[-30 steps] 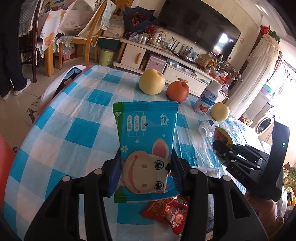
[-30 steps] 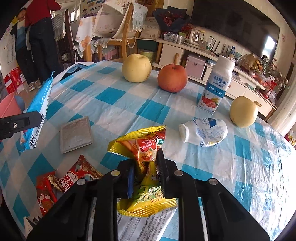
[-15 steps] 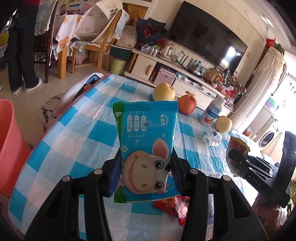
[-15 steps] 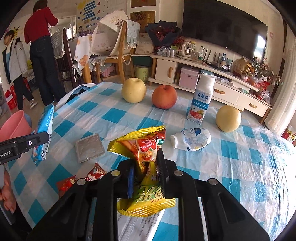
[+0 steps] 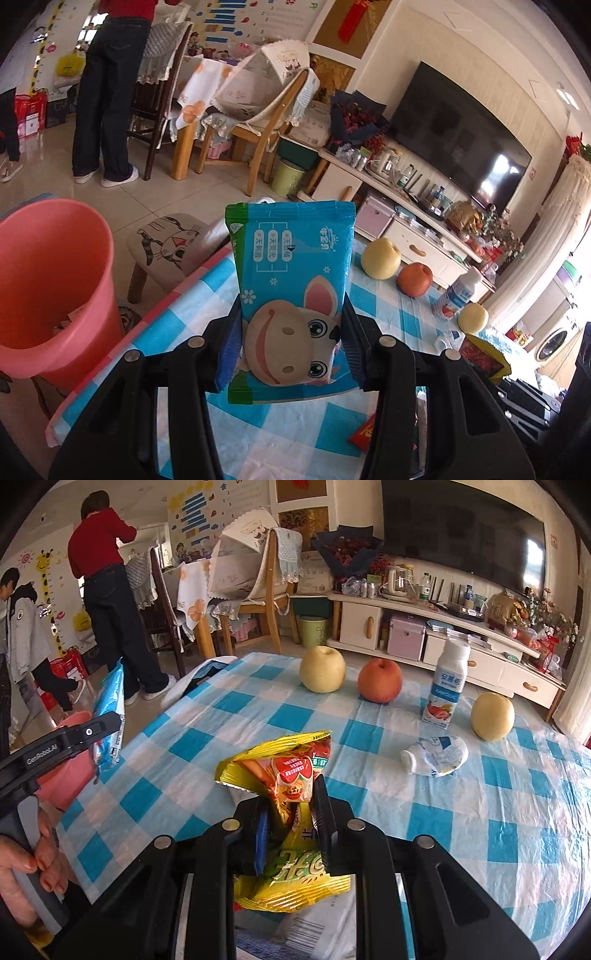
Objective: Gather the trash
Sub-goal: 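Carry the wipes pack and snack bag over the pink bucket and open both grippers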
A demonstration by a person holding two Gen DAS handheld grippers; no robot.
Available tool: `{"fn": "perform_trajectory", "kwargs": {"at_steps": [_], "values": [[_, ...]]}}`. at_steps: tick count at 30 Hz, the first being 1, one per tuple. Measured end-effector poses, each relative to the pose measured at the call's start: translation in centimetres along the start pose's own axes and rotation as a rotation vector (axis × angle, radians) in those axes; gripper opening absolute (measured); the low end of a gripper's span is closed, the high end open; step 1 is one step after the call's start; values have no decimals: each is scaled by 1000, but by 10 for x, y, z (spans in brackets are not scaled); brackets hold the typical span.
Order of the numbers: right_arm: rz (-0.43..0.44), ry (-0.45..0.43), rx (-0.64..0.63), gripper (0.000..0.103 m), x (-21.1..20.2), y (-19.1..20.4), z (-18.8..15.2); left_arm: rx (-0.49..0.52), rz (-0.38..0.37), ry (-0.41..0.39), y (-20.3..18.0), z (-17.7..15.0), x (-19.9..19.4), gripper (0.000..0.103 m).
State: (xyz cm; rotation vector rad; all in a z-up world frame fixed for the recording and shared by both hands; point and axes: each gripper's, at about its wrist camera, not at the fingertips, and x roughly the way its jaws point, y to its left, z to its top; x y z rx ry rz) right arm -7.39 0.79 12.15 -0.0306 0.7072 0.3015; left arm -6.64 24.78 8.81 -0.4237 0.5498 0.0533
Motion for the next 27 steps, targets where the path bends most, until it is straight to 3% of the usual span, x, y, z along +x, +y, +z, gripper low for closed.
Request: {"fn": "perform_trajectory", "kwargs": {"at_steps": [12, 18, 20, 27], "values": [[205, 3, -141, 22, 15, 118, 29, -171, 190, -171, 74, 38, -34, 49], [331, 9, -230, 22, 27, 189, 49, -256, 355, -214, 123, 55, -44, 49], [365, 7, -254, 22, 31, 210, 56, -294, 426, -220, 145, 60, -47, 49], [481, 36, -332, 22, 55, 281, 71, -454, 484, -164, 201, 64, -48, 49]]}}
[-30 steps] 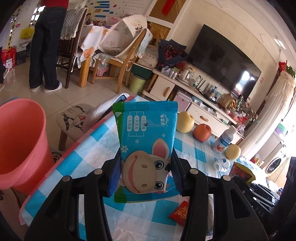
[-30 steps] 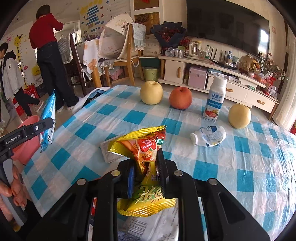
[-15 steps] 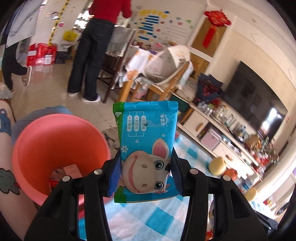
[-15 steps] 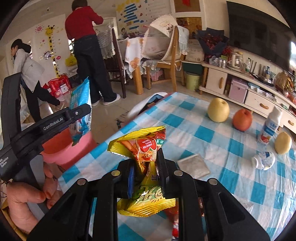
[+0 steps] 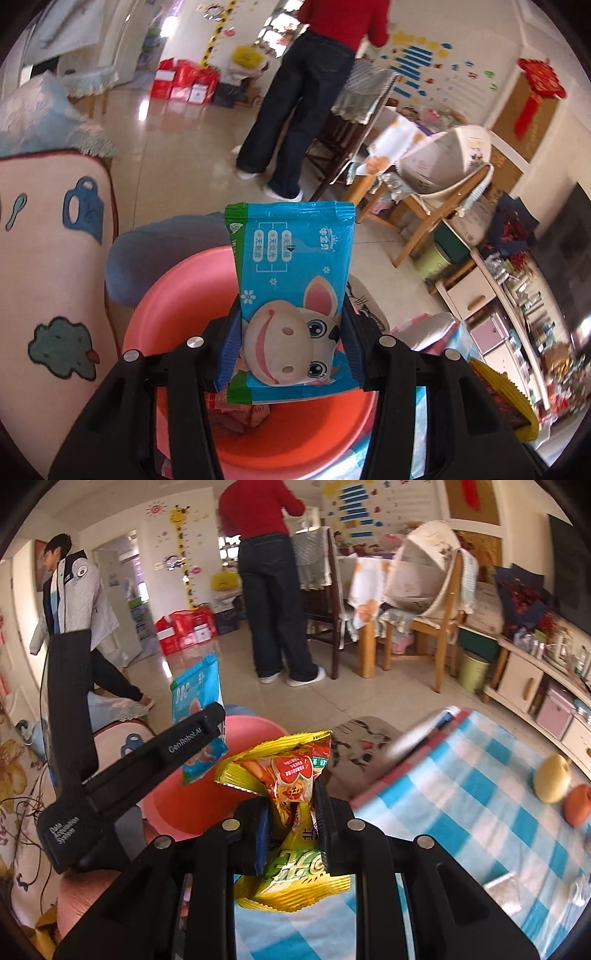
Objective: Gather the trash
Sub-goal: 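Carry the wipes pack and snack bag over the pink bucket and open both grippers, then move both open grippers from the bucket back to the table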
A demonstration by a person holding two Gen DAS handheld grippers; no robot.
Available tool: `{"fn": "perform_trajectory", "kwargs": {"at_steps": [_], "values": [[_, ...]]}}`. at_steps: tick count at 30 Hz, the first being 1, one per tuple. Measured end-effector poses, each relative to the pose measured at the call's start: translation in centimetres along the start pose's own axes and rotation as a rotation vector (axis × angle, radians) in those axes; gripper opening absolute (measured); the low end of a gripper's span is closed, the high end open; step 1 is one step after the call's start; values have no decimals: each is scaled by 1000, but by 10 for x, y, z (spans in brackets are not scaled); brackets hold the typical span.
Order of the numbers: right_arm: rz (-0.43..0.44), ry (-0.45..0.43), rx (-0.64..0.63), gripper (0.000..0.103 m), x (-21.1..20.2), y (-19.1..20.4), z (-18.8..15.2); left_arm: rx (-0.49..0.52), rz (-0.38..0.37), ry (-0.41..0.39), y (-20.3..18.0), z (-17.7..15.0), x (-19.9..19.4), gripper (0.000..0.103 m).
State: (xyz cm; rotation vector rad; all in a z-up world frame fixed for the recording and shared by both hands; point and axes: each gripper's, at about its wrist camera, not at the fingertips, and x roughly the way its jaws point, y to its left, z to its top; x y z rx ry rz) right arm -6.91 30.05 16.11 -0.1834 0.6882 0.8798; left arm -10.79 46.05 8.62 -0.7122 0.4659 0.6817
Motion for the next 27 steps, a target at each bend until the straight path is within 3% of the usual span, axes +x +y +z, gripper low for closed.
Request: {"fn": "perform_trajectory", "kwargs": {"at_steps": [6, 10, 13, 14, 16, 20, 23, 26, 27], "values": [[114, 34, 36, 23, 39, 17, 15, -65, 16, 34, 23, 5, 12, 50], [144, 59, 39, 23, 62, 29, 20, -87, 26, 41, 28, 7, 17, 53], [156, 81, 36, 23, 77, 36, 21, -80, 39, 23, 26, 6, 15, 64], [156, 88, 34, 25, 82, 39, 20, -71, 53, 15, 24, 7, 15, 75], [156, 97, 39, 26, 89, 40, 17, -65, 63, 5, 23, 7, 14, 82], [158, 95, 85, 63, 94, 34, 11, -72, 60, -20, 23, 7, 10, 83], [133, 66, 107, 66, 85, 29, 5, -41, 54, -29, 15, 5, 9, 84], [79, 25, 132, 83, 70, 20, 0, 22, 43, -33, 3, 0, 10, 86], [68, 13, 139, 84, 64, 17, -2, 40, 36, -34, -3, -2, 10, 86]]}}
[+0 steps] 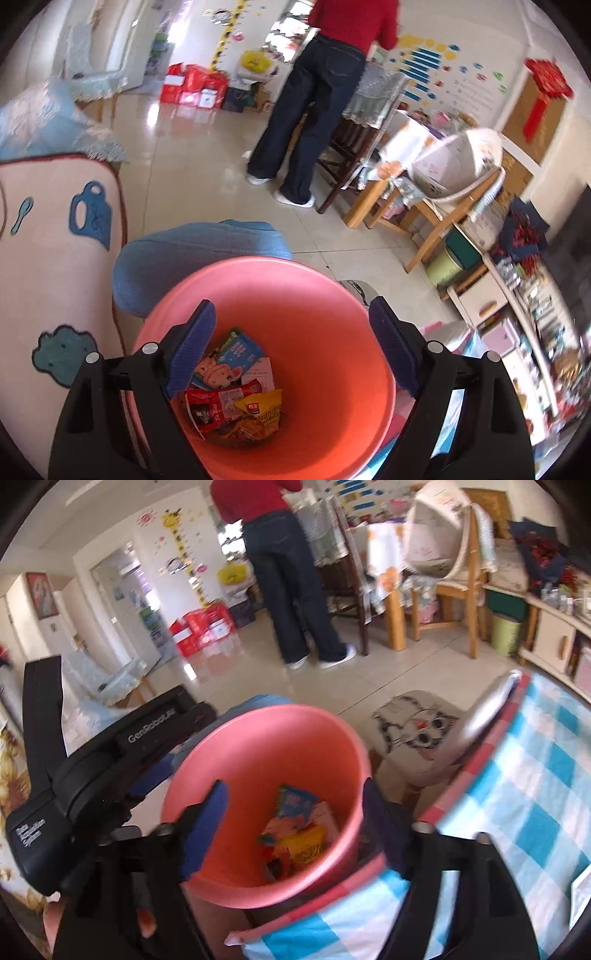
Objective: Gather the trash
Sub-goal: 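Move both open grippers from the bucket back to the table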
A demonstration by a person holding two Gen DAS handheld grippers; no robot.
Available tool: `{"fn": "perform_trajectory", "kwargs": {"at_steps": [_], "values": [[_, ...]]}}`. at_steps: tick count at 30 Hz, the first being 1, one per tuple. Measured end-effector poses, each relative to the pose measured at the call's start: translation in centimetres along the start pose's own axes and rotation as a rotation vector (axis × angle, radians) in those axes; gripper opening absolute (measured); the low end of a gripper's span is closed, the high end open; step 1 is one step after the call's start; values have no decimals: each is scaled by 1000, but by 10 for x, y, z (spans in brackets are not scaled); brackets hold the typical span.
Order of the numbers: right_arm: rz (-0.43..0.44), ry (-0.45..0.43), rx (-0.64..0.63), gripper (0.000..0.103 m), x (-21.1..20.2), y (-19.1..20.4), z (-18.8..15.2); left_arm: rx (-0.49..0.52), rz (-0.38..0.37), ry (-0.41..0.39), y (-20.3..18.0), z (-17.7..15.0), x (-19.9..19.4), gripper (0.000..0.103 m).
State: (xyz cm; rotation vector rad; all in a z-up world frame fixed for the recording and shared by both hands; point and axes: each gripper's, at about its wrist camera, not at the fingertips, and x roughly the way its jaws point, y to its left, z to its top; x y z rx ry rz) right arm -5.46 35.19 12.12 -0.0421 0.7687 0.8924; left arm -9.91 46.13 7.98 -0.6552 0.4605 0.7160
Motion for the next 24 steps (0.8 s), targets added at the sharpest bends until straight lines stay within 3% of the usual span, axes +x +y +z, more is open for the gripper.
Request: {"fn": "perform_trajectory", "kwargs": {"at_steps": [3, 12, 18, 24], "values": [[-43, -21, 31, 91, -12, -11, -6, 80, -38, -21, -18, -8, -3, 86], [-151, -26, 53, 91, -55, -33, -32, 247, -242, -129, -67, -36, -30, 91], [-218, -46, 59, 91, -93, -52, -57, 382, -335, -107, -101, -60, -42, 91], [-290, -56, 58, 91, -132, -72, -80, 544, -369, -52, -138, -96, -54, 91]]}}
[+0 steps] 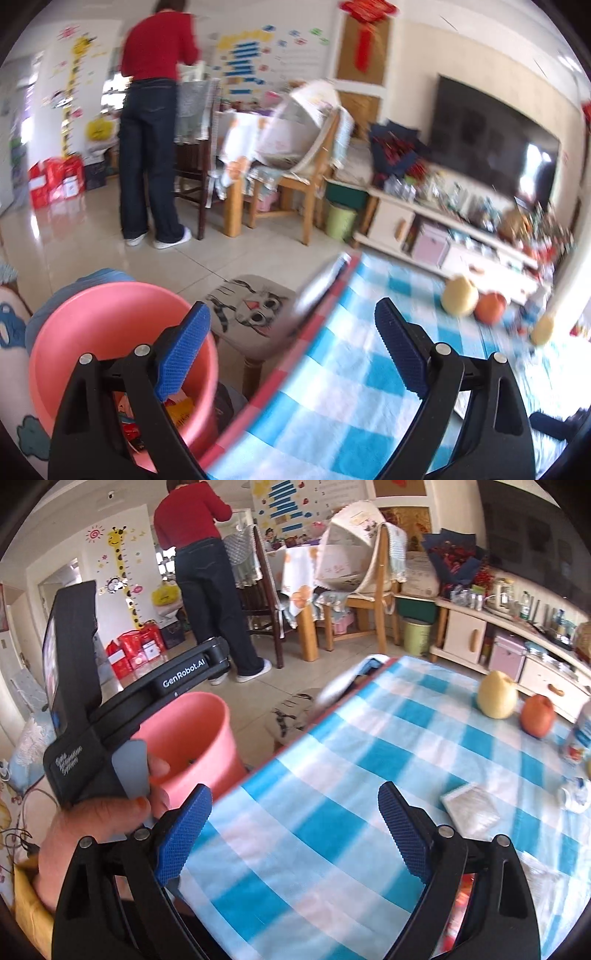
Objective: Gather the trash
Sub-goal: 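Move both open grippers from the bucket back to the table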
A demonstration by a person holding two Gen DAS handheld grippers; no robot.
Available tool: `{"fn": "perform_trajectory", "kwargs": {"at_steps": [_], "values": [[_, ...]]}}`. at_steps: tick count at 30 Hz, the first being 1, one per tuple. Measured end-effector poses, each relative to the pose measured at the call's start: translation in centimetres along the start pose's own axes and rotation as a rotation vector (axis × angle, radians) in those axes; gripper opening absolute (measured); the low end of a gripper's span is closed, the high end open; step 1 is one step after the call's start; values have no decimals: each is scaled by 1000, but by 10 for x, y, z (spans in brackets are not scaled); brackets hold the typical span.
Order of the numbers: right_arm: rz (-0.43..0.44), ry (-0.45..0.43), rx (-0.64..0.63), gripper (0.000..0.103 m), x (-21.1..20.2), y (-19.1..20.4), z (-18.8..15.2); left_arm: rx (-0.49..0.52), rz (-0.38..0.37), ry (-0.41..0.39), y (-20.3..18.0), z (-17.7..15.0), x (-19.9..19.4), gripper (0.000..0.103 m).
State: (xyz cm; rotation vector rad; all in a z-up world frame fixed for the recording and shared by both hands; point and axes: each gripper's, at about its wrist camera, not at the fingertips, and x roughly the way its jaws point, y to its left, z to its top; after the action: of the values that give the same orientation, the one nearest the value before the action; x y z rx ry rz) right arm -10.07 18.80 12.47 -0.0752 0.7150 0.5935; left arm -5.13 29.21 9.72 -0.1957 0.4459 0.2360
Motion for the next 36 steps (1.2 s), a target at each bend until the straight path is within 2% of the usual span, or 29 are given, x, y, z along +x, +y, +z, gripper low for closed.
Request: {"fn": "perform_trajectory", "kwargs": {"at_steps": [4, 9, 18, 28, 36], "values": [[-54, -23, 7, 91, -25, -21, -13, 96, -50, 63, -37, -12, -1, 91], [-100, -81, 55, 95, -56, -49, -28, 155, -149, 108, -75, -31, -7, 91], [-268, -202, 78, 95, -106, -101, -57, 269, -282, 111, -134, -61, -24, 91], [-372, -287, 216, 97, -145, -174, -82, 338, -380, 116, -169, -72, -33, 91], [-431, -271, 224, 97, -151, -203, -96, 352, -428, 143, -184, -74, -28, 91]]}}
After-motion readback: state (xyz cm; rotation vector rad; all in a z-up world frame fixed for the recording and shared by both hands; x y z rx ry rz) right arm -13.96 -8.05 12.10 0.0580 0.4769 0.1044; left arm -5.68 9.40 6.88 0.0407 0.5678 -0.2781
